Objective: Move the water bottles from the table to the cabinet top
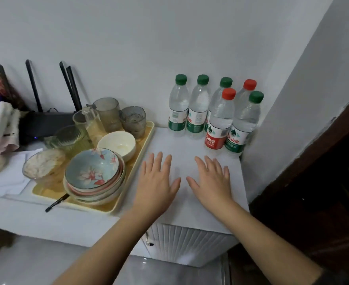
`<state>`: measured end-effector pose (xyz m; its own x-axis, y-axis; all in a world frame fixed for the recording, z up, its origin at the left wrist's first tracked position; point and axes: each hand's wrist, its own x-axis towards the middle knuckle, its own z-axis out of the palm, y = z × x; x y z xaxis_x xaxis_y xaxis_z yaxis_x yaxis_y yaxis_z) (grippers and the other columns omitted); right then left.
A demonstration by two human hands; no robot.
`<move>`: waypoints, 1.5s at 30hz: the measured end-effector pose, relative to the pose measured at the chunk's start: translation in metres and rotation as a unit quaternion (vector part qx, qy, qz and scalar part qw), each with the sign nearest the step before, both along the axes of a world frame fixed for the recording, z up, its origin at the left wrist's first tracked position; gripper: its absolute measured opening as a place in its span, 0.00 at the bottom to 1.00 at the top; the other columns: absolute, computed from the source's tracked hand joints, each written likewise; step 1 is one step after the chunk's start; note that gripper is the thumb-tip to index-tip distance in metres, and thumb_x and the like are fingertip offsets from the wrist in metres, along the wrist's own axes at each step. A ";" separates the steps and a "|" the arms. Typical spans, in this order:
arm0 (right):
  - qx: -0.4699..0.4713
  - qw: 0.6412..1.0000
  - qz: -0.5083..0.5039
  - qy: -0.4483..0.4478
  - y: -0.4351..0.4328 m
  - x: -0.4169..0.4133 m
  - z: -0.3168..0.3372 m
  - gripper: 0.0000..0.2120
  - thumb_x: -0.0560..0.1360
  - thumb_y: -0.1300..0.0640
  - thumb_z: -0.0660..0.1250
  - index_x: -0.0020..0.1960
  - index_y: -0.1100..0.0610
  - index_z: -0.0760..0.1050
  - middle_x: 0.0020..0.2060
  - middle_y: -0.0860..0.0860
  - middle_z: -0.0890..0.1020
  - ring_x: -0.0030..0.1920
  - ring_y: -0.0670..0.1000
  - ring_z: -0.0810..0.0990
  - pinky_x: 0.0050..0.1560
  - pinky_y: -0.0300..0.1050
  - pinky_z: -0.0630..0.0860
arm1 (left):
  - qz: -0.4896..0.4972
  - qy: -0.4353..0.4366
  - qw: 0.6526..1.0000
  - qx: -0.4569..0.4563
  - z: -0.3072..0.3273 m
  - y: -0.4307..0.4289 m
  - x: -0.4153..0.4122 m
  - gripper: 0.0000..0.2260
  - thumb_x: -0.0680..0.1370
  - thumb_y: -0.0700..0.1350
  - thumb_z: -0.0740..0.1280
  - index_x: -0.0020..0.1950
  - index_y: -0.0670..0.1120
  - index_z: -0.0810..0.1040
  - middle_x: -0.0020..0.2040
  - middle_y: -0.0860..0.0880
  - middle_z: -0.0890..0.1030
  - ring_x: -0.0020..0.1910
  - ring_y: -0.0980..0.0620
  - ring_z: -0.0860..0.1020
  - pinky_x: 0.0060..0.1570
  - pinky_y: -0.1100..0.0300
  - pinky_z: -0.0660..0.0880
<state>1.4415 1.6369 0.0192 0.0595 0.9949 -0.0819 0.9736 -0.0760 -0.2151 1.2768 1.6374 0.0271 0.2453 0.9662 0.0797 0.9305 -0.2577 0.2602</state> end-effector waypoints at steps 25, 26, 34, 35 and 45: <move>-0.108 0.847 0.514 -0.078 -0.173 -0.122 -0.056 0.31 0.81 0.39 0.48 0.79 0.47 0.45 0.80 0.51 0.44 0.79 0.54 0.37 0.74 0.63 0.34 | 0.434 -0.077 0.889 -0.128 -0.090 -0.331 -0.084 0.33 0.77 0.63 0.46 0.75 0.45 0.65 0.75 0.42 0.65 0.76 0.40 0.59 0.72 0.39 0.55; -0.112 0.834 0.533 -0.087 -0.182 -0.132 -0.058 0.31 0.81 0.39 0.49 0.80 0.47 0.44 0.80 0.51 0.43 0.79 0.54 0.36 0.74 0.63 0.34 | 0.453 -0.083 0.878 -0.132 -0.092 -0.345 -0.087 0.33 0.77 0.63 0.46 0.75 0.45 0.64 0.76 0.42 0.64 0.76 0.40 0.59 0.72 0.38 0.54; -0.114 0.746 0.648 -0.105 -0.275 -0.209 -0.067 0.36 0.76 0.33 0.42 0.80 0.47 0.46 0.80 0.52 0.47 0.79 0.56 0.40 0.73 0.65 0.35 | 0.577 -0.127 0.792 -0.154 -0.100 -0.456 -0.099 0.36 0.75 0.65 0.42 0.77 0.47 0.61 0.77 0.43 0.61 0.78 0.42 0.55 0.74 0.38 0.50; -0.110 0.734 0.660 -0.114 -0.288 -0.216 -0.068 0.37 0.74 0.33 0.40 0.79 0.47 0.46 0.80 0.52 0.47 0.79 0.56 0.40 0.73 0.65 0.36 | 0.590 -0.133 0.781 -0.157 -0.100 -0.469 -0.100 0.37 0.74 0.65 0.41 0.77 0.48 0.60 0.78 0.44 0.59 0.78 0.43 0.53 0.74 0.39 0.49; -0.120 0.626 0.755 -0.153 -0.399 -0.268 -0.084 0.32 0.81 0.40 0.53 0.80 0.47 0.44 0.80 0.53 0.46 0.79 0.56 0.39 0.75 0.66 0.38 | 0.698 -0.184 0.669 -0.177 -0.114 -0.578 -0.102 0.40 0.71 0.67 0.35 0.79 0.50 0.51 0.80 0.45 0.50 0.79 0.44 0.45 0.73 0.40 0.43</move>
<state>1.1733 1.2383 -0.0646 -0.8852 -0.1025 -0.4537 -0.0327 0.9867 -0.1592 1.1746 1.0592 -0.0868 -0.8892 0.2075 -0.4077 0.0567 0.9343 0.3518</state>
